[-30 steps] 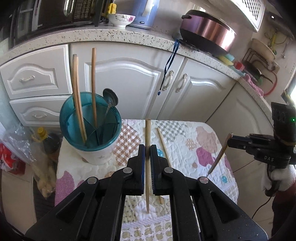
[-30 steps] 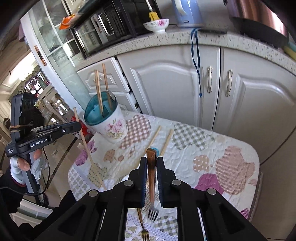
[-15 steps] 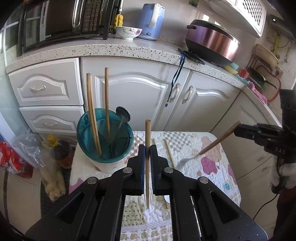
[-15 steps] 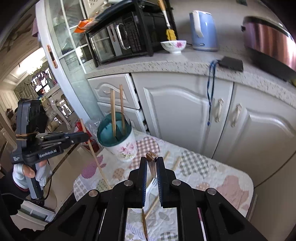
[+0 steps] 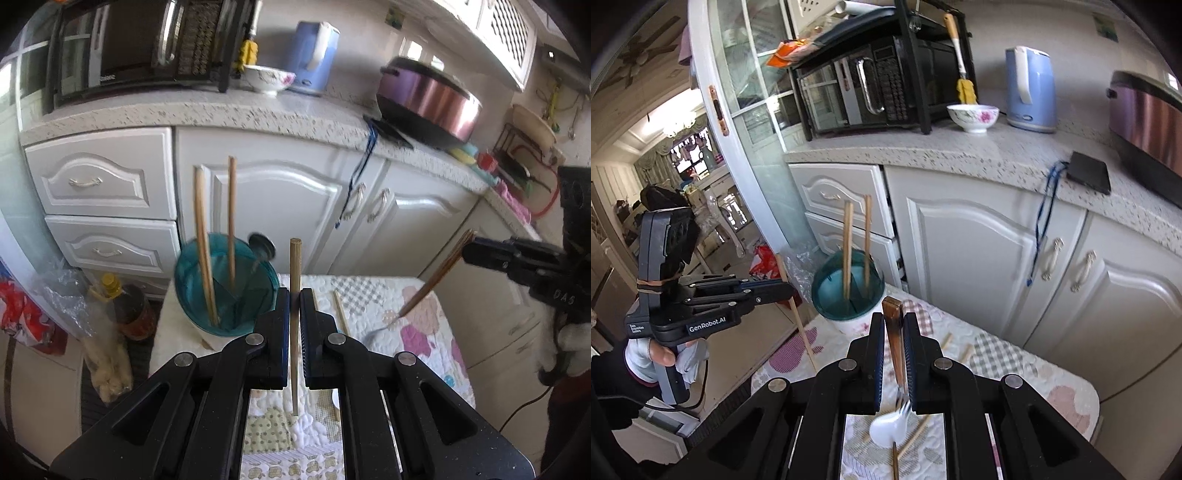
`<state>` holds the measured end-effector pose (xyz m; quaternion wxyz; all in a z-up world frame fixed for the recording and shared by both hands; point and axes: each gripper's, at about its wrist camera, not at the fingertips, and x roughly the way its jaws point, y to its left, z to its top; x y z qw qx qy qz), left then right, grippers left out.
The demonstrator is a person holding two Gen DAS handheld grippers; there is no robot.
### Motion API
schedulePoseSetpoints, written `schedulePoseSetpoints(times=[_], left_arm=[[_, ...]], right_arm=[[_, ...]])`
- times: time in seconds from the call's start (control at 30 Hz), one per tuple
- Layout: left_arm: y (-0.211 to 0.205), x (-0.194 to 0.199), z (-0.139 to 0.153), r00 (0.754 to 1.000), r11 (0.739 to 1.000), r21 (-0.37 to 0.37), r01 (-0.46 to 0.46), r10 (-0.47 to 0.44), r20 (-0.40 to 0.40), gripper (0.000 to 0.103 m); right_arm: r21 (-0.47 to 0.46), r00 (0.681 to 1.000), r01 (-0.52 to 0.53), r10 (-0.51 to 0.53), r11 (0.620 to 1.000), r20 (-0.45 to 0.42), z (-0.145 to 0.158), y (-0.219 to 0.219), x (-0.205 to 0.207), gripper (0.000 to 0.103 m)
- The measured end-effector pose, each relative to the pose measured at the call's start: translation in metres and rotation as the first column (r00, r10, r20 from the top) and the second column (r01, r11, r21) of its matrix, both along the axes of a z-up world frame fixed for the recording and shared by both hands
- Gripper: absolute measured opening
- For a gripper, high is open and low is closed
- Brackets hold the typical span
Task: Organize utensils
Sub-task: 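Carry the chopstick to the holder with the left tool while the right tool carries the fork toward it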
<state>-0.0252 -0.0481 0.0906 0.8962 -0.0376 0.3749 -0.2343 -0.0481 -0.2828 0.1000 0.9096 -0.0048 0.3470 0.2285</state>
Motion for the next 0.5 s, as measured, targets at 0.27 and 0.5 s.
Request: schedulePoseSetpoints(times=[0.27,0.5], left_arm=[[0.032,0.018,0.047,0.994,0.997,-0.031,-0.074,0.076,0.081,0.004],[0.045,0.038,0.072,0.98,0.991,-0.021,-0.129,0.131,0.152,0.004]], right_arm=[[-0.004,0.997,-0.066,0.066,0.998,0.051,0.034,0.034,0.026,0.009],[0.0,0.989,-0.118,0.117,0.993,0.086,0.058,0.06,0.047,0.009]])
